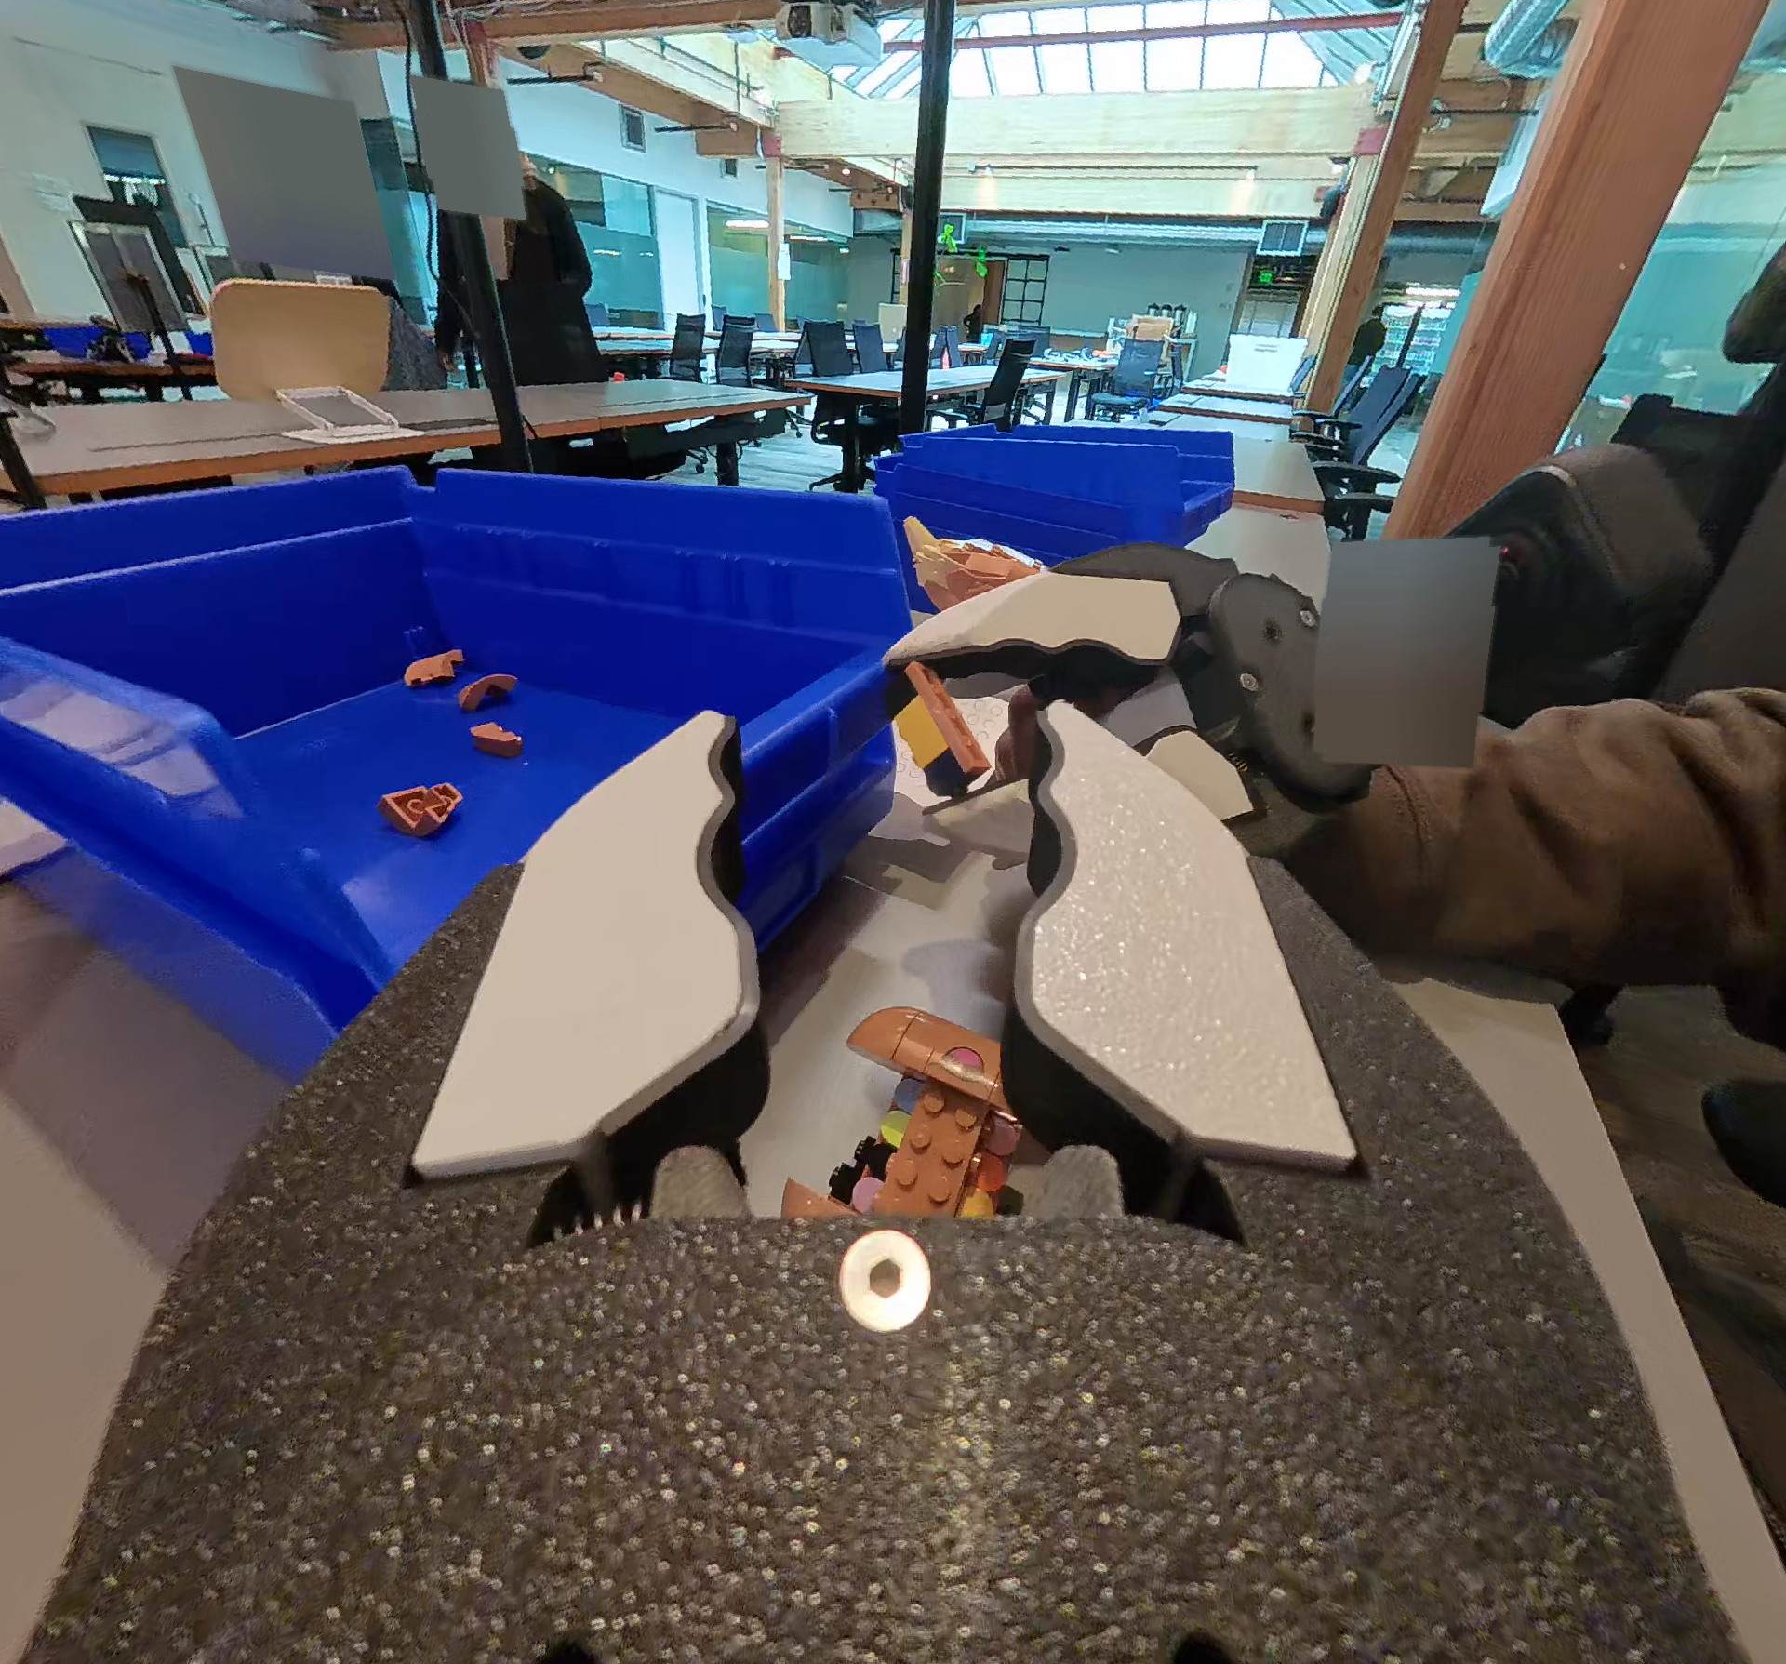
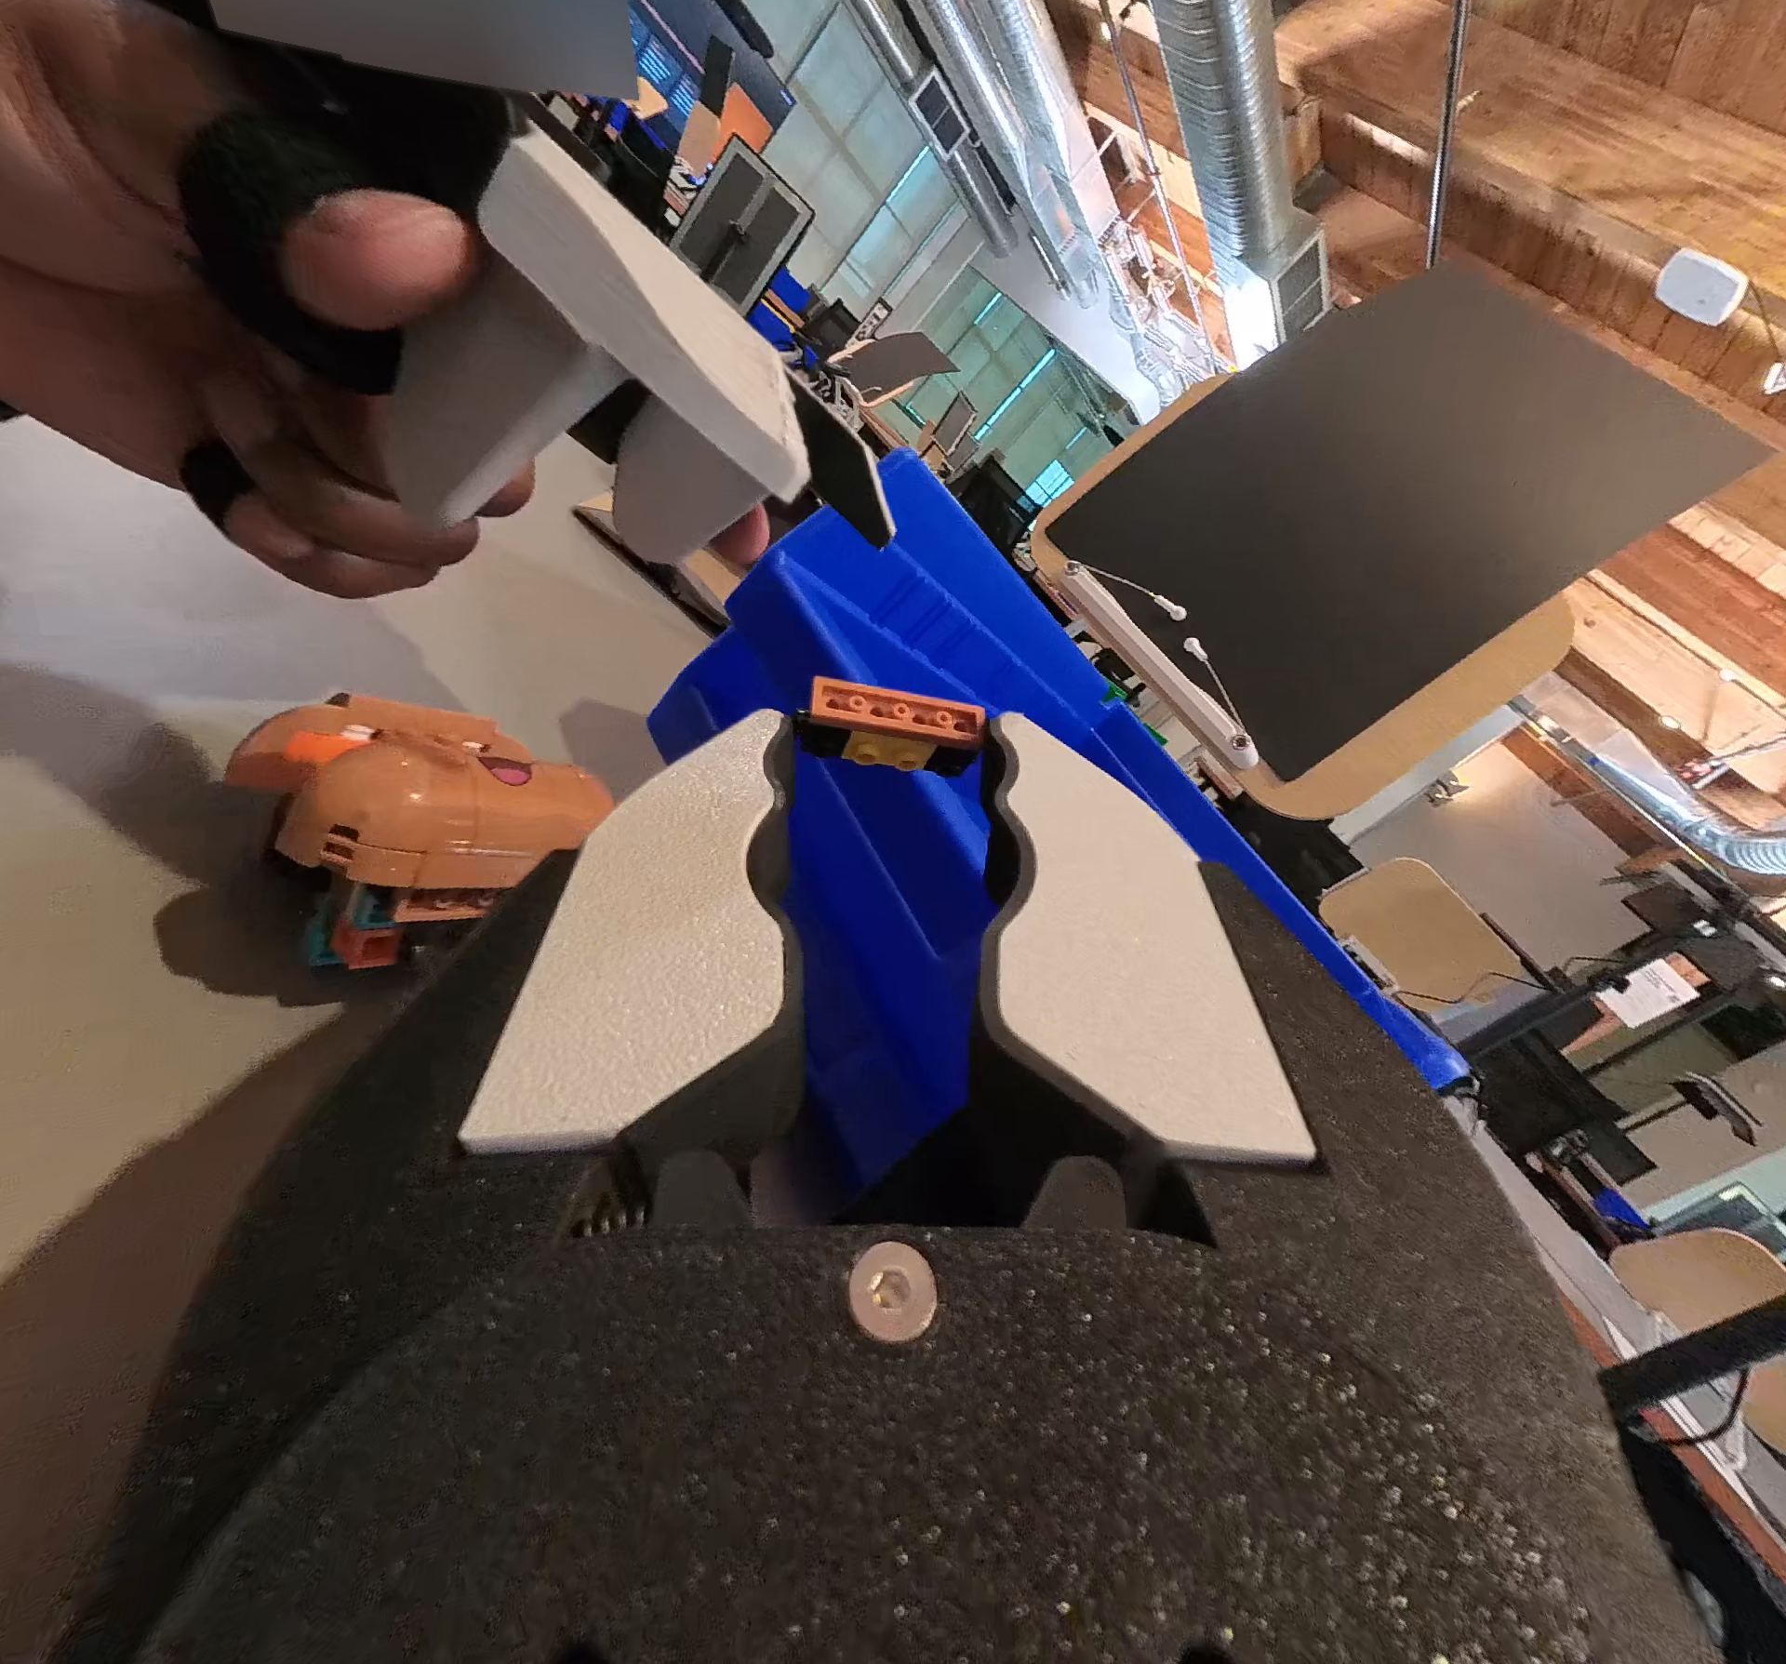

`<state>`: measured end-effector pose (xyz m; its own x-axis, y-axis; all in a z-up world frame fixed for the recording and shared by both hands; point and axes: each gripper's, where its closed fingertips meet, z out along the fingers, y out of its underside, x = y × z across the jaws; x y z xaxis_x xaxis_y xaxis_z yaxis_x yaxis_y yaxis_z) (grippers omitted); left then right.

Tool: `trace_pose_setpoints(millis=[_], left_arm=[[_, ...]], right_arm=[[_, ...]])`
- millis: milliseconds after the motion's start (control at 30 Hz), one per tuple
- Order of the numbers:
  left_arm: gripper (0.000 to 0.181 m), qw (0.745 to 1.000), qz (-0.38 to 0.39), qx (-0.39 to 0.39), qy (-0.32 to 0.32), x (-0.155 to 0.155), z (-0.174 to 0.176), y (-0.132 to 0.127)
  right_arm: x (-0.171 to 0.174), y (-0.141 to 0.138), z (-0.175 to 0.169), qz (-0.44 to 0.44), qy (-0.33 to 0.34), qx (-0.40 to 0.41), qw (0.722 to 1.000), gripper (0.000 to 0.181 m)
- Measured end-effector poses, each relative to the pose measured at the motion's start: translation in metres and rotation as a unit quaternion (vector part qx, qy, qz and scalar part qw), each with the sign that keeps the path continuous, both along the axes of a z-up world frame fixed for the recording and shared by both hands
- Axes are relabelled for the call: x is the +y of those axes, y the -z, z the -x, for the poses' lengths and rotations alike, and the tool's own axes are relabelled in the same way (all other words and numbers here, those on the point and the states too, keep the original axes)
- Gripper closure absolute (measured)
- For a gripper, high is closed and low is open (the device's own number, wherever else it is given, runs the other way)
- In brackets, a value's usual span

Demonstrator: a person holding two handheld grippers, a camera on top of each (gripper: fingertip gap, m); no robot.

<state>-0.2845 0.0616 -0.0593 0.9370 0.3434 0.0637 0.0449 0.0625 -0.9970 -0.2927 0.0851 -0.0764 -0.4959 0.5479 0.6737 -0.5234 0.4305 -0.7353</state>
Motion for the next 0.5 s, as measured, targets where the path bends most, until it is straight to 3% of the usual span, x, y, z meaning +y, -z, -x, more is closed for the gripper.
trace_pose_setpoints(millis=[500], left_arm=[[0.125, 0.999, 0.006, -0.051, -0.007, -0.009, 0.005, 0.0076]], right_arm=[[-0.0068, 0.0002, -0.001, -0.042, 0.051, 0.054, 0.996, 0.144]])
